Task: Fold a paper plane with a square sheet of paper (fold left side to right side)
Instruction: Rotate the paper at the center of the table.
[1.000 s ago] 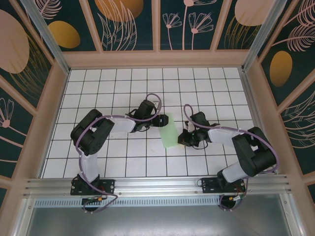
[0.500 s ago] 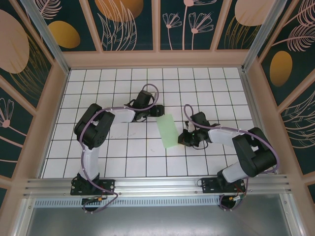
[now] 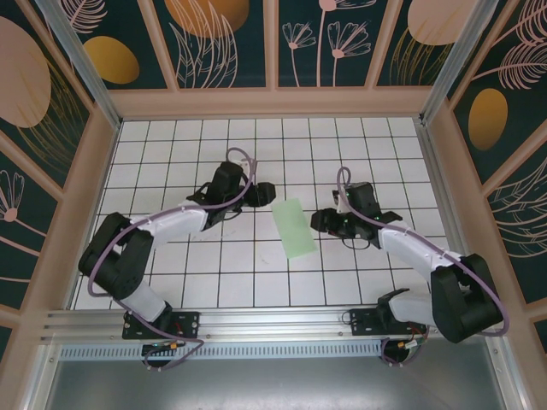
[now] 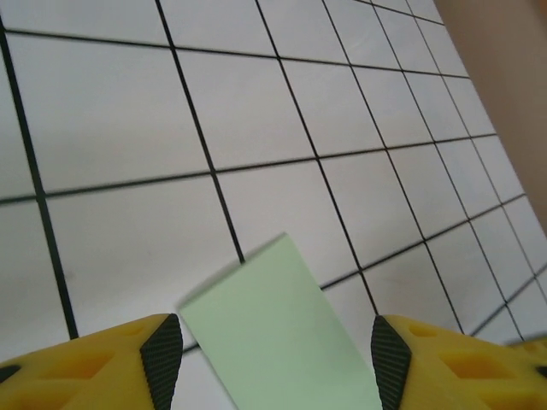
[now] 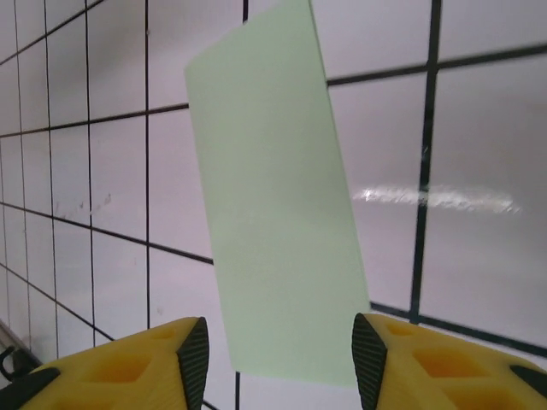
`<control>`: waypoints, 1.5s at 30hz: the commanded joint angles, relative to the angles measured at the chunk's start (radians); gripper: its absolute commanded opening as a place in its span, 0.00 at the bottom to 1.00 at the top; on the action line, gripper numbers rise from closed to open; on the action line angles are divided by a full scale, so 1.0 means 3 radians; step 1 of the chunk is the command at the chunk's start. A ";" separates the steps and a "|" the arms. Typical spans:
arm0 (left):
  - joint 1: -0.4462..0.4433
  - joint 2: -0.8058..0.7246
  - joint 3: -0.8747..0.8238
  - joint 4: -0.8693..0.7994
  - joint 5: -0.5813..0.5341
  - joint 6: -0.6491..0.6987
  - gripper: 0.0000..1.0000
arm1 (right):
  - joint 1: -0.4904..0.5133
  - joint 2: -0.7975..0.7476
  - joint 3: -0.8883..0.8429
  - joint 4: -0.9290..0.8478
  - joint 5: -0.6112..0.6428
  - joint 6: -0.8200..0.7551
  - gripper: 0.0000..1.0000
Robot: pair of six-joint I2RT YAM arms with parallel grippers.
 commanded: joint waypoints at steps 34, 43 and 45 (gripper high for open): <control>-0.0479 -0.0529 -0.0724 0.0086 -0.0523 -0.0509 0.62 | 0.0936 0.0817 0.0314 -0.0450 0.1034 0.0460 0.83; -0.0479 -0.0630 -0.0813 0.0085 -0.0567 -0.0483 0.63 | 0.1326 0.0901 0.0369 -0.0492 0.1093 0.0719 0.83; -0.0482 -0.0655 -0.0838 0.0093 -0.0571 -0.0488 0.63 | 0.1396 0.0920 0.0373 -0.0492 0.1098 0.0766 0.84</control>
